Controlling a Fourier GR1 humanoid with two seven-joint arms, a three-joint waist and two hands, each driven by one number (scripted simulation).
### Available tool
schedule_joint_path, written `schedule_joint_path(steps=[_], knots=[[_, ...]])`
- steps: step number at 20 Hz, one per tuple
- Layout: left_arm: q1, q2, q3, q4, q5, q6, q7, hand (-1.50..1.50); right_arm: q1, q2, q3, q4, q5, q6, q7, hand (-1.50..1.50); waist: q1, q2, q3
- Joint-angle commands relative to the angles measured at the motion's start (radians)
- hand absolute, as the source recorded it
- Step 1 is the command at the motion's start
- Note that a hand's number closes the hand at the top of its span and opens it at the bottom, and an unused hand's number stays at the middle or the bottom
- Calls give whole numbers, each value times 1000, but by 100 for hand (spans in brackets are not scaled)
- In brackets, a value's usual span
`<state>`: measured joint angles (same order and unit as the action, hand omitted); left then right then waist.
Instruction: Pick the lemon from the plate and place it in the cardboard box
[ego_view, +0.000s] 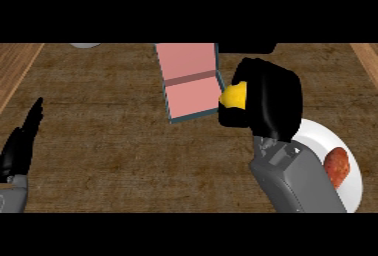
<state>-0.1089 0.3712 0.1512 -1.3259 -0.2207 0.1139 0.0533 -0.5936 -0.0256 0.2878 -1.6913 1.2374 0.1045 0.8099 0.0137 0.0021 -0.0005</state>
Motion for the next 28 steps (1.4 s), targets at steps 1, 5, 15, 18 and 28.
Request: schedule_joint_path(steps=[1,5,15,18,28], knots=[[48,7,-7,-98,16,-37,17,0,-168,24,-57,173,-82,-103,47,150,19,0,1],[-15,-9,-2,-20,3,-21,14,0,-359,25,-135,395,-152,-184,41,150,17,4,0],[-24,1,-8,-36,-4,-49,13,0,-573,26,-270,945,-298,-489,-133,150,46,14,0],[-60,-24,-7,29,-21,-13,-25,0,-629,-9,-356,1080,-316,-518,-234,150,45,25,0],[-87,-43,-38,-23,-34,-18,26,0,-706,-13,-487,1340,-382,-639,-211,-150,84,41,1]])
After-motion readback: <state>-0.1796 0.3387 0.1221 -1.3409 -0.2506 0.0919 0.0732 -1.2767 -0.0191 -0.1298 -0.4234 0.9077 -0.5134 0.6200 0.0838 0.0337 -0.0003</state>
